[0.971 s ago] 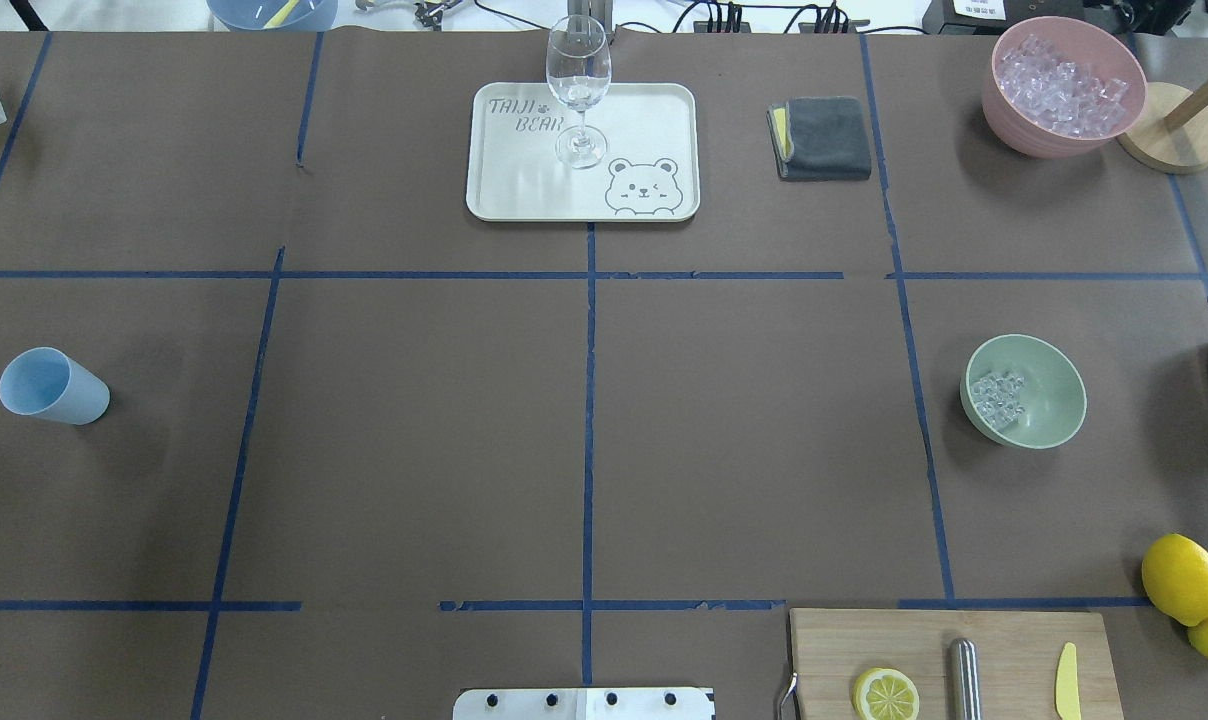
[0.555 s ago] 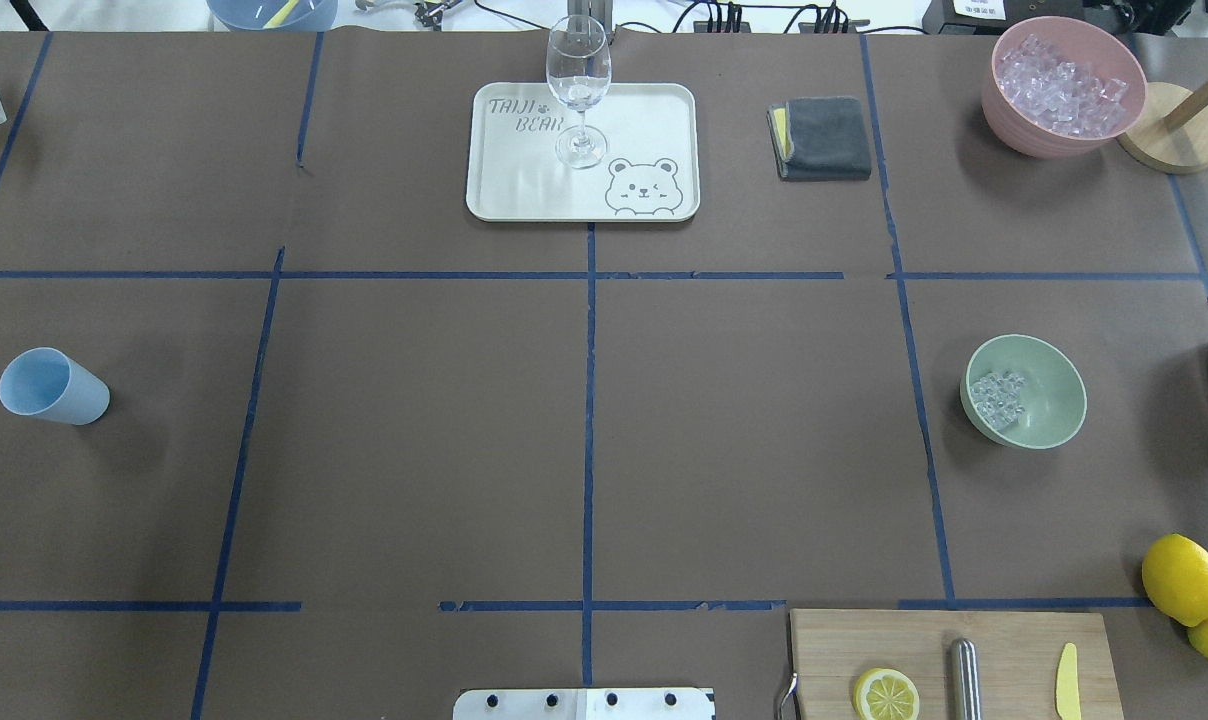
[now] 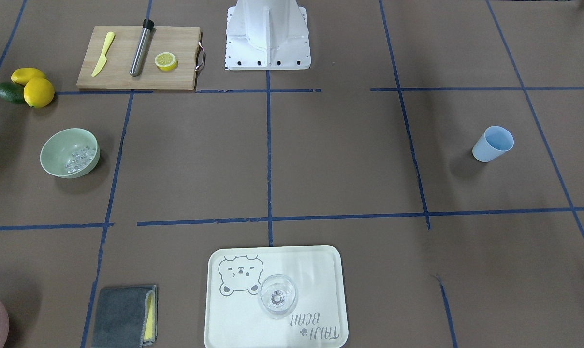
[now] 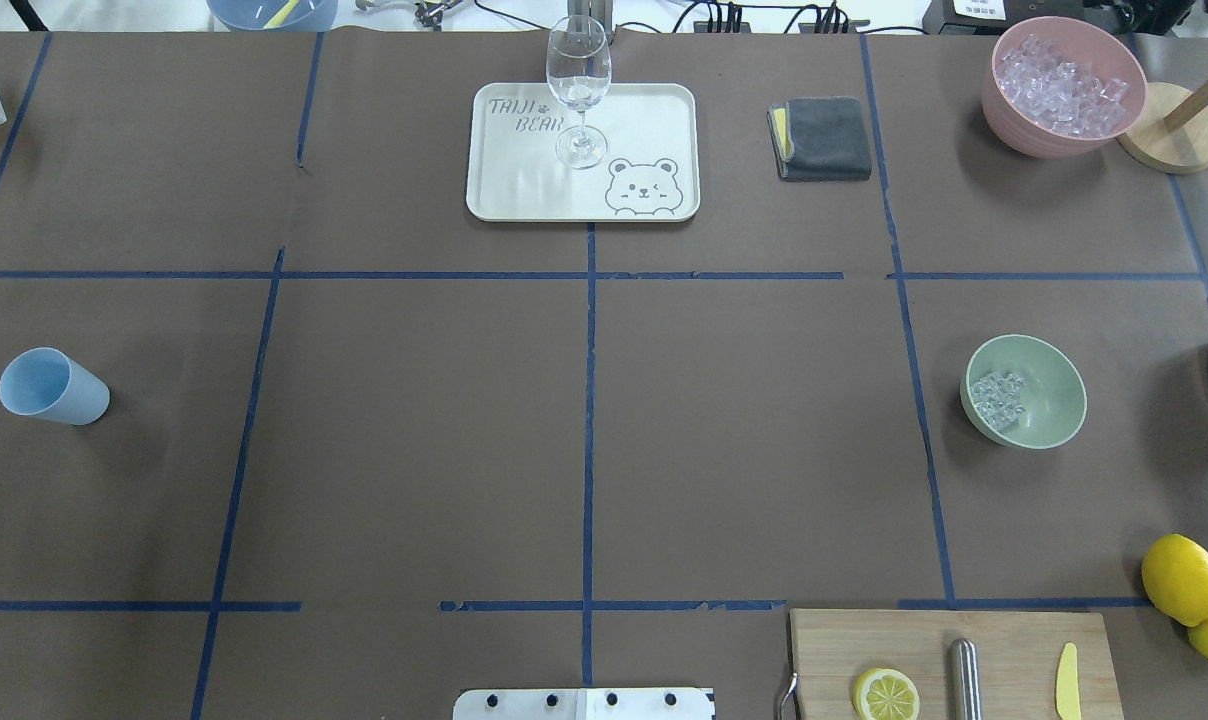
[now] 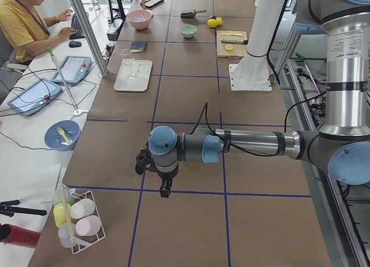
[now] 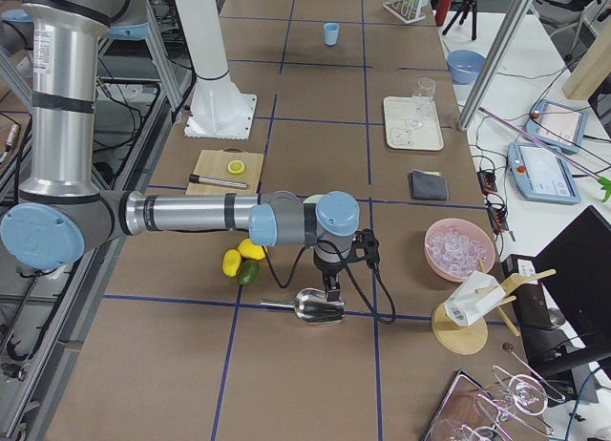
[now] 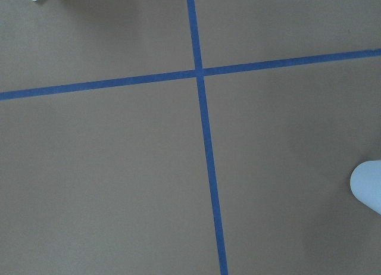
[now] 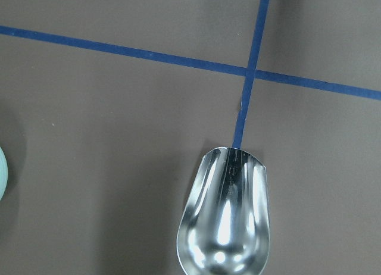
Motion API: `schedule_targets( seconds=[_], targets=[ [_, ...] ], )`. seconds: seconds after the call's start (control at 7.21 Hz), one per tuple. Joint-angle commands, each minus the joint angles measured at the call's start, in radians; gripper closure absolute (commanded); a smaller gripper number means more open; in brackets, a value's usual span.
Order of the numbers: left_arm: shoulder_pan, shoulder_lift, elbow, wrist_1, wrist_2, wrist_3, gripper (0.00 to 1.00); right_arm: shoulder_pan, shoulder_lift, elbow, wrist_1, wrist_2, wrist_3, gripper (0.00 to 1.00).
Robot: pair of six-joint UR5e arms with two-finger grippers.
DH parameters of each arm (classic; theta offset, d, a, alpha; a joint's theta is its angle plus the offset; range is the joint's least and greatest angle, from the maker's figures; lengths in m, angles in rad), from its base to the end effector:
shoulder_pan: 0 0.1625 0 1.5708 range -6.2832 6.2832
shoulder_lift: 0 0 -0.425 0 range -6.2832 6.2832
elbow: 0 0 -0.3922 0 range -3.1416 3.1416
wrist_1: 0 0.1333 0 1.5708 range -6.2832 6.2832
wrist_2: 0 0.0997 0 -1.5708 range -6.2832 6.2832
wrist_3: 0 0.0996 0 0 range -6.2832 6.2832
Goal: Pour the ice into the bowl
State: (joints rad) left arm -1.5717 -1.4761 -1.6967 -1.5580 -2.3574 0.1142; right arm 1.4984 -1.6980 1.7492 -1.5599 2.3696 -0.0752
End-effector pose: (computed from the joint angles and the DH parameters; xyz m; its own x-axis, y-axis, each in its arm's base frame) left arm -0.0632 -0.4527 0.6419 0.7018 0.1262 -0.7011 -0.0796 0.9919 0.0989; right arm 0.0298 -0.4449 0.6272 0.6851 -0.1693 0.7085 0.1240 0.9855 0.1156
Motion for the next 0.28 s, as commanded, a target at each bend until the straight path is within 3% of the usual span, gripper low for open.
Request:
schedule_targets(
  seconds=[0.0, 0.14],
  targets=[
    [0.001, -0.013, 0.012, -0.002, 0.001, 0.002, 0.00, -0.001, -0.005, 0.004, 0.001, -0.009, 0.000, 0.00],
    [0.001, -0.023, 0.000, -0.002, 0.001, 0.004, 0.00, -0.001, -0.005, 0.004, 0.001, -0.009, 0.000, 0.00]
  ],
)
